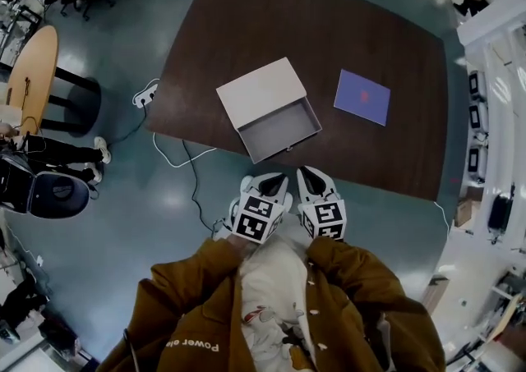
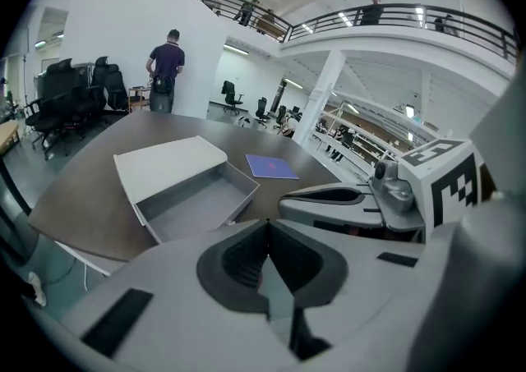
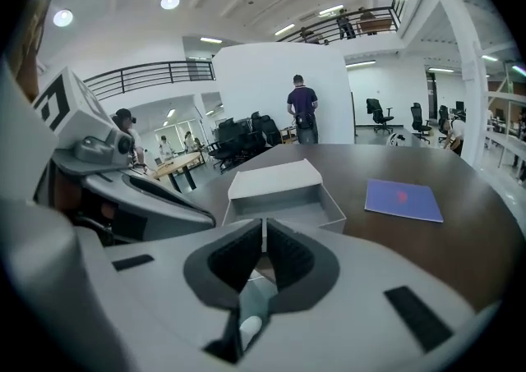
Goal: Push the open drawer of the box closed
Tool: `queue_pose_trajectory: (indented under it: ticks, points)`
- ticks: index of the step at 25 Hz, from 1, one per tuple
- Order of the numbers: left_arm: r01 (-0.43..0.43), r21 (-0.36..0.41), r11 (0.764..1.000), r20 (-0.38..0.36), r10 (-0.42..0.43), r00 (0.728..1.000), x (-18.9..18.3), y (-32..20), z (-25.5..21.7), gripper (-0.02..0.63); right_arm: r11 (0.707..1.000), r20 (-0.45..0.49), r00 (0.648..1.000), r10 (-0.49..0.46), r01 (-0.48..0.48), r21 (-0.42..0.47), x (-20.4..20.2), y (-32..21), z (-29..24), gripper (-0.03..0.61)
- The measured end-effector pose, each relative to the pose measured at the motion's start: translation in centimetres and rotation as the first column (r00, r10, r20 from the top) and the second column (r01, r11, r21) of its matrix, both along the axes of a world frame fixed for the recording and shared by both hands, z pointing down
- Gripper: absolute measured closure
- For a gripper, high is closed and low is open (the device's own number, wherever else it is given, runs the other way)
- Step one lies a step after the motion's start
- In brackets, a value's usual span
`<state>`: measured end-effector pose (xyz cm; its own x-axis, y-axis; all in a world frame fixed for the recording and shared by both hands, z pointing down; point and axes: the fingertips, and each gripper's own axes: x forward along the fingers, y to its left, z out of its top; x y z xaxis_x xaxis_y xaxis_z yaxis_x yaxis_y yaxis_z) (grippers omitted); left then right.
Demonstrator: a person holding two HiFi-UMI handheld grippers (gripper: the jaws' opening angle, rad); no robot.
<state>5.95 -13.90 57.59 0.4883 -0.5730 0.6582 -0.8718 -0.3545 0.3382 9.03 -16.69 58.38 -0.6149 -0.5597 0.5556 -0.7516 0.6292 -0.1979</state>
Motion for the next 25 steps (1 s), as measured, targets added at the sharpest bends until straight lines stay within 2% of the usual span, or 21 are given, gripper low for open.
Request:
queue_pose_trajectory:
  ticks: [6,10,13,16,20,25]
  points:
    - [0.014,0.012,1.000,0.001,-0.014,1.000,-0.8,-0.8,0.9,0.606,0.998,-0.077,0.995,-0.069,0.067,-0.022,-1.3,-1.5,2.2,0.566]
    - [0.005,0.001,1.000,0.013,-0.005,1.000,-1.6,-1.1,1.5,0.606,0.994,-0.115,0.988,-0.107,0.103,-0.040,-3.0,-2.1,3.8,0.475]
    - [0.013,-0.003,1.000,0.004,-0.013,1.000,-2.1,-1.3,1.7,0.607,0.991,-0.147,0.981,-0.130,0.122,-0.059,-3.9,-2.5,5.2,0.468]
    - [0.010,-0.020,1.000,-0.003,-0.010,1.000,-2.2,-1.3,2.2,0.607,0.988,-0.178,0.974,-0.137,0.123,-0.090,-4.3,-3.0,7.0,0.465]
    - [-0.003,-0.061,0.998,0.048,0.006,0.999,-2.7,-0.8,4.0,0.609,0.988,-0.217,0.969,-0.120,0.095,-0.121,-4.3,-4.0,9.2,0.459]
    - [-0.009,-0.065,0.998,0.019,0.010,1.000,-2.8,-1.0,4.3,0.609,0.985,-0.250,0.959,-0.131,0.097,-0.146,-4.6,-5.0,11.0,0.449]
